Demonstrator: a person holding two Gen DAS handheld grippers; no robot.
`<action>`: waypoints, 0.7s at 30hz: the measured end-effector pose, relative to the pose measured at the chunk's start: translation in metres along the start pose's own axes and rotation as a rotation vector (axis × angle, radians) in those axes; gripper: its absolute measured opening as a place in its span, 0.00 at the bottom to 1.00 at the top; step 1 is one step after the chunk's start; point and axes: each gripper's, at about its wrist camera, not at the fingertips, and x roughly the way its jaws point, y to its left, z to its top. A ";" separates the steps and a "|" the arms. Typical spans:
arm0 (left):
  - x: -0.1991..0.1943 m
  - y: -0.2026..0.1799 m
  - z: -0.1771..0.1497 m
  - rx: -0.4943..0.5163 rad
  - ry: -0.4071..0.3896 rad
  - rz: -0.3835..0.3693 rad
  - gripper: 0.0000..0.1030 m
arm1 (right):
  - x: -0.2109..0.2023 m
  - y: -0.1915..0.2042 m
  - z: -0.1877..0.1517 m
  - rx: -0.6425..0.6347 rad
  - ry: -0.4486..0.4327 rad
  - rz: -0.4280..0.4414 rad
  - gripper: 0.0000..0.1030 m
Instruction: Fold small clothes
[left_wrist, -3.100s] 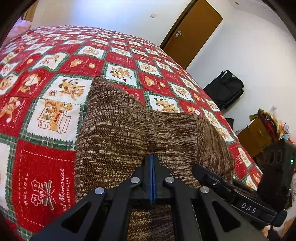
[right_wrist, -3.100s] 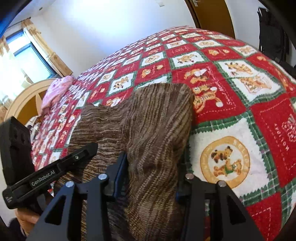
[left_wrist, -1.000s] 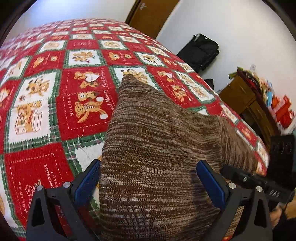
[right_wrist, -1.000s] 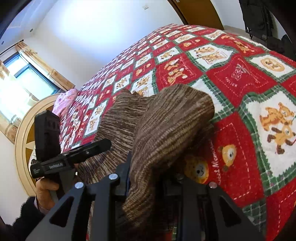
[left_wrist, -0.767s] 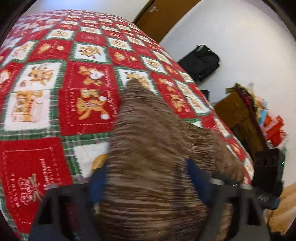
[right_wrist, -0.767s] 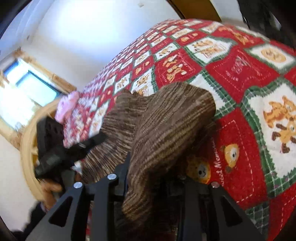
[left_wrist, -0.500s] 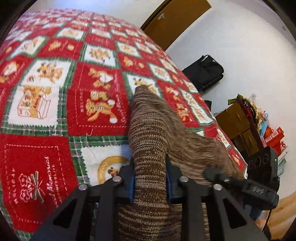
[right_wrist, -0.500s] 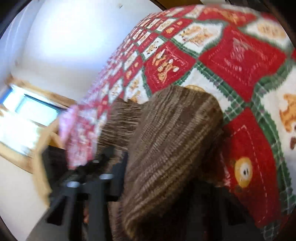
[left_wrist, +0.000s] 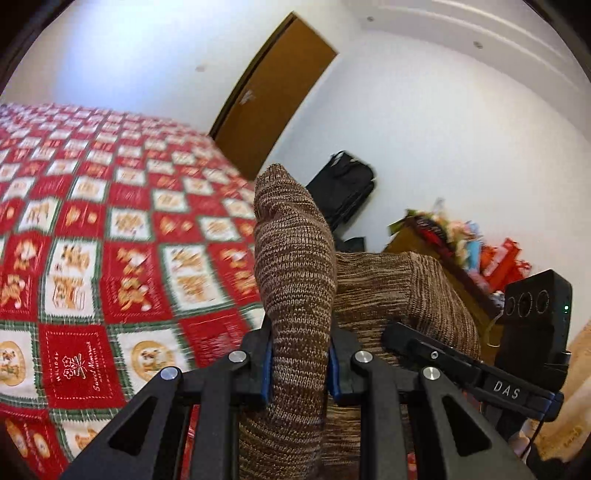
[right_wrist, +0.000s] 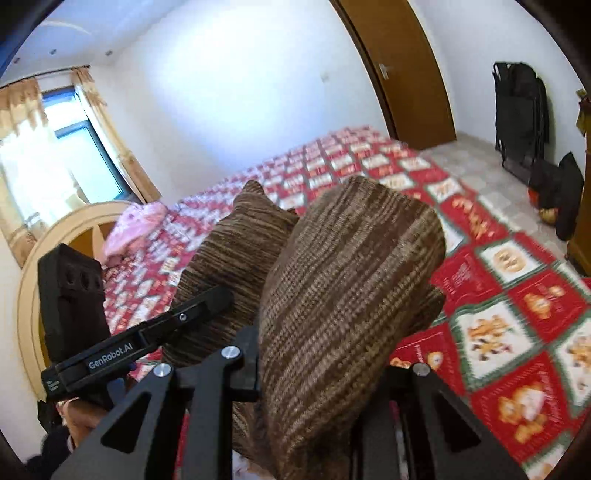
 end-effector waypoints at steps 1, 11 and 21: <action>-0.010 -0.009 0.001 0.009 -0.011 -0.025 0.22 | -0.021 0.004 0.002 -0.005 -0.022 0.008 0.24; -0.026 -0.072 0.003 0.067 0.029 -0.101 0.23 | -0.114 0.001 0.022 0.006 -0.051 0.058 0.24; 0.149 0.008 -0.044 0.019 0.209 0.064 0.23 | 0.004 -0.129 0.012 0.080 0.120 -0.165 0.24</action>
